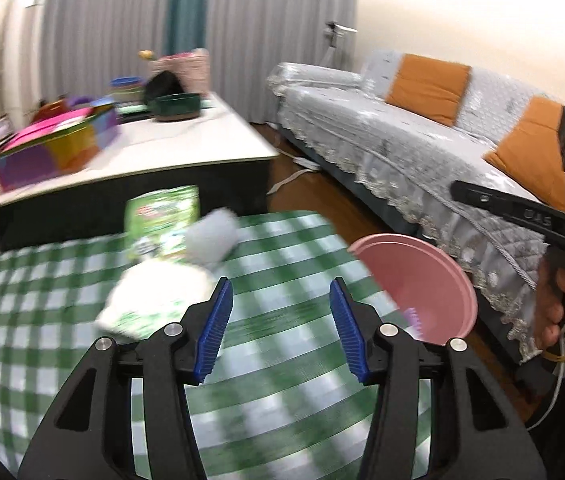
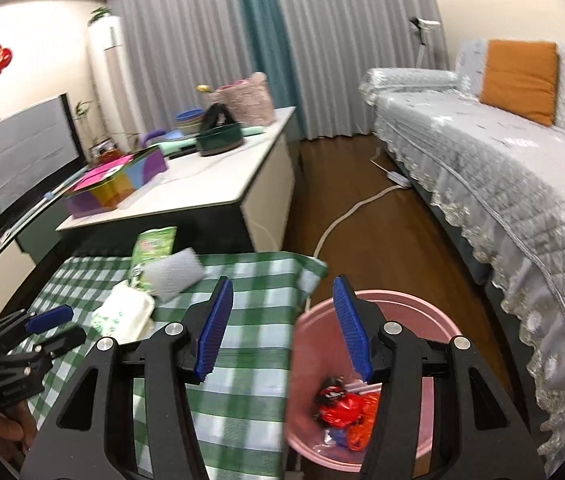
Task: Collect trash
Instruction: 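Move the left gripper to the white bamboo-print bag and grasp its edge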
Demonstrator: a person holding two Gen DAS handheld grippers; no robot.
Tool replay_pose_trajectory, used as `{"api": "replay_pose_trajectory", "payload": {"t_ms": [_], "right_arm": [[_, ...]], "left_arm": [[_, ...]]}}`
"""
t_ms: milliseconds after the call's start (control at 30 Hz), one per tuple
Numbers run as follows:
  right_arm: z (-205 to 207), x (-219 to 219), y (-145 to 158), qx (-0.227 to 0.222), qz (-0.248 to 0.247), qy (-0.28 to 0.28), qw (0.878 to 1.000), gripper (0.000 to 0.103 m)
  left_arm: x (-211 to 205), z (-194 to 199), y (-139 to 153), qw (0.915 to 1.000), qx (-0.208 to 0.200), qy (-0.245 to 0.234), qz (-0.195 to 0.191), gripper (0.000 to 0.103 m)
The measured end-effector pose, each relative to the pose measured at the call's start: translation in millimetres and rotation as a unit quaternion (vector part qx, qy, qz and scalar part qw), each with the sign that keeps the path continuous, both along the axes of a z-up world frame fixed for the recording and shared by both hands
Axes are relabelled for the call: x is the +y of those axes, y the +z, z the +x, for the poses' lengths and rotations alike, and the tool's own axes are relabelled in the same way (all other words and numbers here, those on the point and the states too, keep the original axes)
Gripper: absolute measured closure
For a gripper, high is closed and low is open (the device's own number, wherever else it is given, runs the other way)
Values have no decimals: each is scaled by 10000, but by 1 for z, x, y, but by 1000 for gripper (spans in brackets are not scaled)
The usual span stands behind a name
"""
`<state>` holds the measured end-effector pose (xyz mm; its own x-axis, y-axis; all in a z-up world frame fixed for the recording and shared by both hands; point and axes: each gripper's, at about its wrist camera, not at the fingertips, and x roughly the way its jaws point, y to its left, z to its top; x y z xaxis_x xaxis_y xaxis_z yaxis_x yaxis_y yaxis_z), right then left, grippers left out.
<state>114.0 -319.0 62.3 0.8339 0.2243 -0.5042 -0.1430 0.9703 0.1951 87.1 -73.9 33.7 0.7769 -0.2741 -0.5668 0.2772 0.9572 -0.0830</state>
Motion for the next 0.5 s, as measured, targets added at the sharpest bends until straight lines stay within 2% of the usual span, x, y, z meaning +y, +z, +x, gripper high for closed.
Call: {"api": "replay_pose_trajectory", "payload": {"t_ms": [167,500], "right_arm": [[0,33,-4,-38,-246,290,9993,43],[17,74,-19,25,-519,677,9964,40]], "left_arm": [[44,3,-27,9977,272,587,-225,53],[74,36,-68,9907,729,954,-638,53]]}}
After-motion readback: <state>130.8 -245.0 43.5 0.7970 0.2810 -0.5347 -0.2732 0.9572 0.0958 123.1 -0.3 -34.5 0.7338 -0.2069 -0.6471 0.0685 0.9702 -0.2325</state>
